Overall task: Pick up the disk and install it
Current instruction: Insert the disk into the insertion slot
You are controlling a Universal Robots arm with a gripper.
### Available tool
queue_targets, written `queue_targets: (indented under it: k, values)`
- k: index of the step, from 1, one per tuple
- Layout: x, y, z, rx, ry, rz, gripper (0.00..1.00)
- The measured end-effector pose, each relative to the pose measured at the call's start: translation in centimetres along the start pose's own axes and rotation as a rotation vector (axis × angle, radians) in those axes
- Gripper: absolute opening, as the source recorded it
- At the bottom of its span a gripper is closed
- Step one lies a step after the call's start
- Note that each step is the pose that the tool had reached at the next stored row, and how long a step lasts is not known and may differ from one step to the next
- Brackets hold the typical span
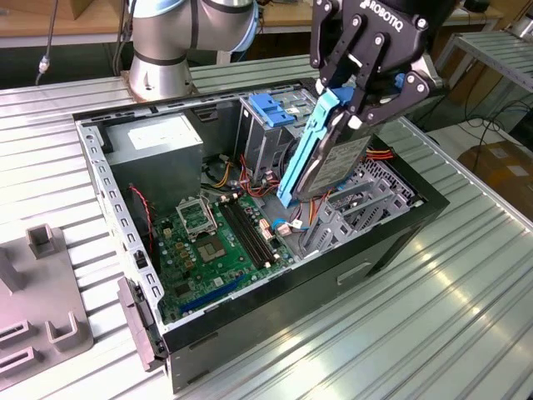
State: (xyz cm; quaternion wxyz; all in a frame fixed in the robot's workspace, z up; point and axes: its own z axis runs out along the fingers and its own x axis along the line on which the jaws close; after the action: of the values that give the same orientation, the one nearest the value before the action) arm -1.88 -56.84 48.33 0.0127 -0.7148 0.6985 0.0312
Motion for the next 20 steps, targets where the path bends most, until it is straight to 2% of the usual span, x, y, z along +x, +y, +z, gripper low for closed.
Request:
queue_targets:
  k: [1,4,9,17,20]
  values:
    - [0.12,-0.54,0.02,0.0000,-0.0001,0.000,0.37]
    - [0.39,-1.58,0.04,0.0000,0.0000,0.000,0.37]
    - [0.71,-2.67,0.06,0.0000,-0.0001,0.000,0.37]
    - [0.72,-2.76,0.05,0.0000,0.0000,0.000,0.37]
    - [0.73,-3.11,0.05,0.0000,-0.0001,0.000,0.37]
